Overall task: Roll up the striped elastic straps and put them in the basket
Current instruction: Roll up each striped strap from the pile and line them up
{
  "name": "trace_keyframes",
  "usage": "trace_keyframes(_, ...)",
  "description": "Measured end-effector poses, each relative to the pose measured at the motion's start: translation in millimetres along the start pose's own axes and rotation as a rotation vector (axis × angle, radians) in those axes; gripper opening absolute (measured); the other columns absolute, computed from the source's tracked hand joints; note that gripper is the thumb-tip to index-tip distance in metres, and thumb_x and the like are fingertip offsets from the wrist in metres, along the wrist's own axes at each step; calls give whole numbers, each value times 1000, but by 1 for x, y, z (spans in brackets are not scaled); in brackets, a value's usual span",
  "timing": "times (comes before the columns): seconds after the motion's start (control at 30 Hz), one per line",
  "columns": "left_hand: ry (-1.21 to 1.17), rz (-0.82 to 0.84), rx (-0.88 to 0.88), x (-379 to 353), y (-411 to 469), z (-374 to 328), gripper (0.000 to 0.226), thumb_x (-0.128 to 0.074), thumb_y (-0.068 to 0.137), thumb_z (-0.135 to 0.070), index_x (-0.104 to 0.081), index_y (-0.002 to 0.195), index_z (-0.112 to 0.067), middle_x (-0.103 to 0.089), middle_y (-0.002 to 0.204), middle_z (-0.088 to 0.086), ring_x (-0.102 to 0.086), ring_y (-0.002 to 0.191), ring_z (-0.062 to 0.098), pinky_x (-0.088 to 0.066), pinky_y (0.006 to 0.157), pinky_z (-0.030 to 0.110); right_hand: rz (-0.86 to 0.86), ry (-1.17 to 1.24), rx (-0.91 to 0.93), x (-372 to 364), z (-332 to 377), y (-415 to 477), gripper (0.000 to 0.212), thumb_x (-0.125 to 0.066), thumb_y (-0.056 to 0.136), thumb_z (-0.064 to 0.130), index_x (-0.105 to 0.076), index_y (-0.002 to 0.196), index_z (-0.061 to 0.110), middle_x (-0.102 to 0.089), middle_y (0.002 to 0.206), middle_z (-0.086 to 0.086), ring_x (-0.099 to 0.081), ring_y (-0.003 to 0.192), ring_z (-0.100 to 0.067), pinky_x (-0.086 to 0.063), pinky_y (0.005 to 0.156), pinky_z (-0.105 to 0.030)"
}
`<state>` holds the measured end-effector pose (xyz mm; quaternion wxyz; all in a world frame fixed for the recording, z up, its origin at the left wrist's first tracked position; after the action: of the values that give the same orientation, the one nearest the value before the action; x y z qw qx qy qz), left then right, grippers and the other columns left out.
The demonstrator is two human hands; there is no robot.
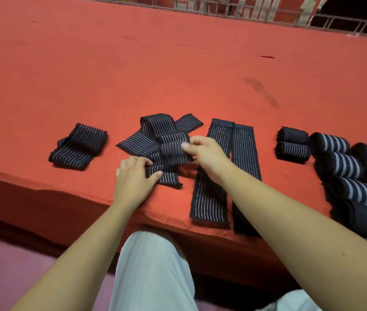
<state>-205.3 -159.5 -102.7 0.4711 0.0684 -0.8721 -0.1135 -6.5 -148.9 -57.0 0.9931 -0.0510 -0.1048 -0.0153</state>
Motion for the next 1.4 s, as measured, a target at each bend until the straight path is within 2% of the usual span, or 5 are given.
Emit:
trace_keyframes(0.13,14,2,4,0,0,-1,34,-67,88,-47,-61,113,-25,-57,122,-1,-43,121,26,-32,100,44,-71,392,-50,36,15,2,11,-47,104,12,-54,104,4,-68,104,-17,-73,88,-30,-62,73,-41)
trace_keyframes(0.63,-475,-210,-118,52,7,-44,47,-58,92,-47,-57,125,-13,-50,126,4,-43,125,22,-28,108,24,296,170,6,66,69,-48,31,-69,85,-7,-62,113,4,-68,104,-15,-68,96,-29,-59,84,-43)
trace_keyframes(0.87,-544,345,-565,53,7,-156,68,-85,66,-54,-52,125,-51,-33,143,-43,-12,146,-12,-10,113,4,435,-131,160,65,102,-75,23,-62,94,0,-65,113,-10,-67,114,-31,-67,96,-31,-54,94,-46)
trace_keyframes(1.1,-135,229,-596,53,35,-145,36,-77,79,-46,-52,75,-21,-57,65,-3,-55,66,20,-40,59,39,118,-38,111,136,80,-66,18,-45,106,28,-59,110,17,-64,96,-4,-67,84,-15,-59,53,-32)
trace_keyframes(1.4,124,-23,-514,76,49,-123,28,-66,94,-32,-47,78,-20,-59,68,9,-61,74,36,-31,68,37,-326,597,-151,211,1,-42,11,-52,97,-7,-60,97,0,-66,102,-12,-66,92,-21,-61,61,-27)
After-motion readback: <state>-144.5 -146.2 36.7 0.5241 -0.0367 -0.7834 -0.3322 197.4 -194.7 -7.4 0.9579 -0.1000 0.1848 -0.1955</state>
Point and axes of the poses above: each hand's wrist, its own y-axis towards the middle knuckle, its own x-axis out of the back of the hand, z = x × y, the point moved 8 cm from there along y, towards the middle knuckle
